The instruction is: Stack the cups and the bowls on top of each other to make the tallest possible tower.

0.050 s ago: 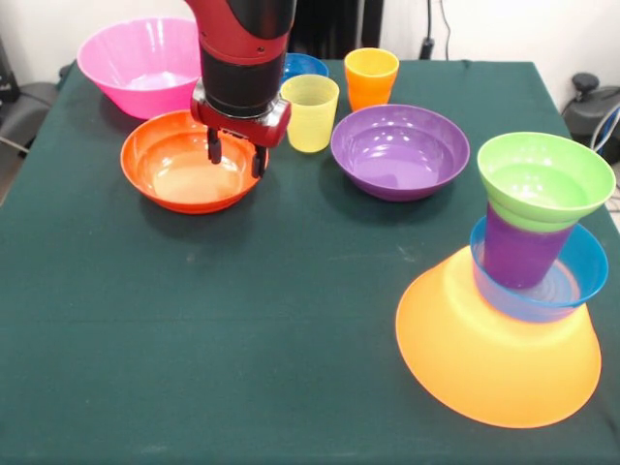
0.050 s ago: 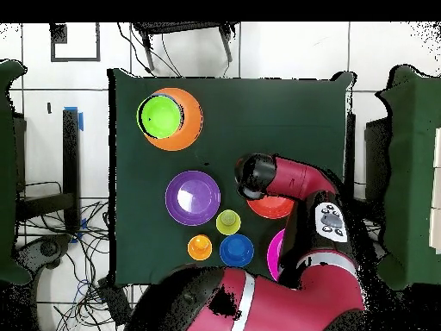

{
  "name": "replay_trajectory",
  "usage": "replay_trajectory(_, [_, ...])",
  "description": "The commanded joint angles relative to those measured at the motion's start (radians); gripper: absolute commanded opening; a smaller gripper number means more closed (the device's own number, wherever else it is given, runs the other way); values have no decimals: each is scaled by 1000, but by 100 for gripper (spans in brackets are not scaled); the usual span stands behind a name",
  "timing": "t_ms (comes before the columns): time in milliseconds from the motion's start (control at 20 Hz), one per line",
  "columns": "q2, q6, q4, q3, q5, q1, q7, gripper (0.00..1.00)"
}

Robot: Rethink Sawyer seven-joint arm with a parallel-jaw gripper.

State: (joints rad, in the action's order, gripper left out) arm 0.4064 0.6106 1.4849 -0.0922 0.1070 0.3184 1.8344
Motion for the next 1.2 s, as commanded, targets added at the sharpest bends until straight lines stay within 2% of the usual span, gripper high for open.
replay_trajectory(50, [-1,-43,44,100,-38,-36,130,100])
replay_trajectory(650, [-22,-129,59,141,-55,-23,137,100])
replay_trajectory(1200, [-7,-104,49,102,-81,-66,163,100])
